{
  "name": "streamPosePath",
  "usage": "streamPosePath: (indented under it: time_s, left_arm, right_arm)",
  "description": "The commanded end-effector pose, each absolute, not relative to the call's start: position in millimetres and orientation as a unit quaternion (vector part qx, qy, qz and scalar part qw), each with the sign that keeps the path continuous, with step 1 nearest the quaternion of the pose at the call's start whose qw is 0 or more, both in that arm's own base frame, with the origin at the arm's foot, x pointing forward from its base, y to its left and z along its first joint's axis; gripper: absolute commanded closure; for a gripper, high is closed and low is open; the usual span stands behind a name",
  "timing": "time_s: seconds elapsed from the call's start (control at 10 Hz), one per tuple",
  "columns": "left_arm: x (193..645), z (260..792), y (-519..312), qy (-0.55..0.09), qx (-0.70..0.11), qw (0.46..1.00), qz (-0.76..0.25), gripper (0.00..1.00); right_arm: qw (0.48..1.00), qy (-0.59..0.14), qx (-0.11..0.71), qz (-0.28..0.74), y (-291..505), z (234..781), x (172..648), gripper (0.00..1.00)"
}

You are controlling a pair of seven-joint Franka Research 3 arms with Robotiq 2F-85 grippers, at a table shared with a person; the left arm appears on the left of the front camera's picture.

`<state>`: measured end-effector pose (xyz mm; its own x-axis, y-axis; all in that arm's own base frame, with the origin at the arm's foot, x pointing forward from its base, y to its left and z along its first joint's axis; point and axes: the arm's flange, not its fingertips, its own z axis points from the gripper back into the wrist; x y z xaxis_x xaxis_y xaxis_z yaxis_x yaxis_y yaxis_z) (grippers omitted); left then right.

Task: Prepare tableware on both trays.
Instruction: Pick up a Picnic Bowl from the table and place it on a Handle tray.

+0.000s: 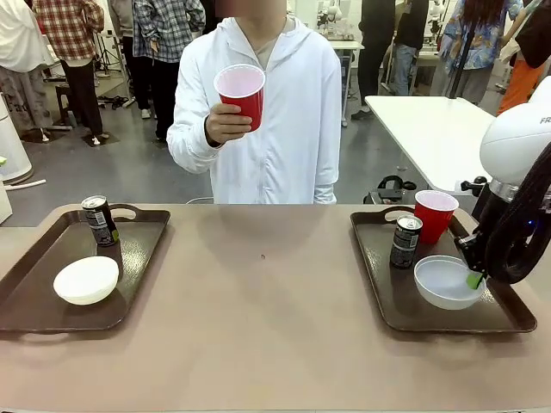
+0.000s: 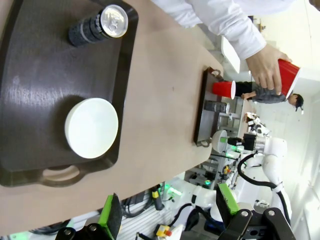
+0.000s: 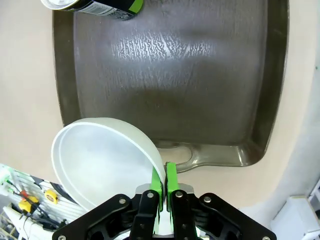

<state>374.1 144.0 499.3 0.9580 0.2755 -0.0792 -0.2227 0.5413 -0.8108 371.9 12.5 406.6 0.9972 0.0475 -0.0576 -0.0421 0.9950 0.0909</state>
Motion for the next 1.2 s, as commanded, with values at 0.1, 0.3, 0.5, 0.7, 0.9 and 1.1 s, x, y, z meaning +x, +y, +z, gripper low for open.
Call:
streamPosePath:
  time_s: [0.1, 0.3, 0.5, 0.7, 0.9, 1.1]
  left_arm:
    - [372.6, 499.7, 146.8, -0.032, -0.461, 0.876, 0.136, 0.0]
    - [372.6, 499.7, 146.8, -0.032, -0.461, 0.876, 0.136, 0.0]
    - [372.6, 499.7, 146.8, -0.032, -0.461, 0.876, 0.136, 0.0]
    - [372.6, 499.7, 146.8, -0.032, -0.461, 0.876, 0.136, 0.0]
    - [372.6, 499.7, 146.8, -0.032, -0.461, 0.876, 0.136, 0.0]
    - [372.6, 499.7, 146.8, -0.032, -0.461, 0.876, 0.136, 0.0]
  right_arm:
    - [0.998, 0.03, 0.045, 0.022, 12.5, 406.6, 371.9, 0.95]
    - [0.998, 0.029, 0.045, 0.025, 14.1, 407.4, 371.5, 0.95]
    - [0.997, 0.035, 0.061, 0.024, 3.5, 391.8, 395.8, 0.95]
    - [0.998, 0.033, 0.06, 0.012, -3.6, 382.0, 416.4, 0.95]
    - [0.997, 0.037, 0.062, 0.013, -6.8, 371.4, 432.3, 0.95]
    - [0.998, 0.032, 0.058, 0.012, -11.7, 362.0, 446.0, 0.95]
